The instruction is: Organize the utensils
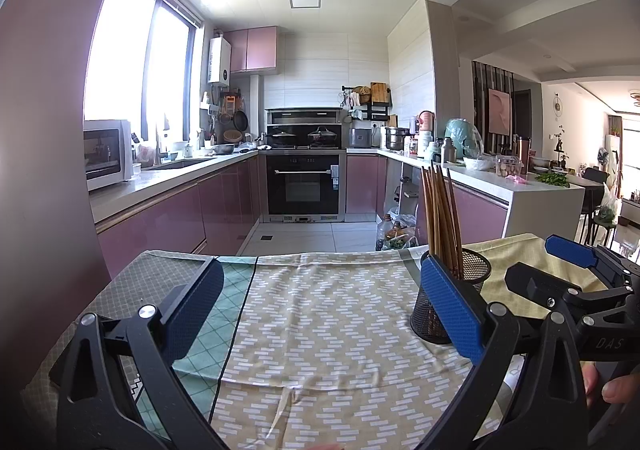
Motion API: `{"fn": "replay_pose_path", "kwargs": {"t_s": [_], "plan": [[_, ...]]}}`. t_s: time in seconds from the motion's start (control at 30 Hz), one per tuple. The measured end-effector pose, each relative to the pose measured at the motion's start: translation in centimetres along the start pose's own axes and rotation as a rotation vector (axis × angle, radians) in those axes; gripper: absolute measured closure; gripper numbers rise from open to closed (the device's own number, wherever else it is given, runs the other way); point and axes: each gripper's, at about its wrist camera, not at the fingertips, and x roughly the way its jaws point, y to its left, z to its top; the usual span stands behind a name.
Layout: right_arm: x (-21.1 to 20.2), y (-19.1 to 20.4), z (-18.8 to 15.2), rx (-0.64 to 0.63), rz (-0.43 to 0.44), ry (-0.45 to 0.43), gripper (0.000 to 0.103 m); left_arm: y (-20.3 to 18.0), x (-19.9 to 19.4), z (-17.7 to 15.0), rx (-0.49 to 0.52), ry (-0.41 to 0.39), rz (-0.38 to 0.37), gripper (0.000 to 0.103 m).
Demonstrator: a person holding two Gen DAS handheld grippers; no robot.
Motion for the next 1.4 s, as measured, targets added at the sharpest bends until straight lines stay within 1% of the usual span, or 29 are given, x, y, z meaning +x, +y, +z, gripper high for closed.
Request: {"fn": "replay_pose_path", "kwargs": {"t_s": [1.4], "plan": [[-0.16,0.15,0.20,-0.001,0.001,-0.009,0.007,-0.06,0.08,-0.10,-0.003,-0.003,-0.001,0.006]]}}
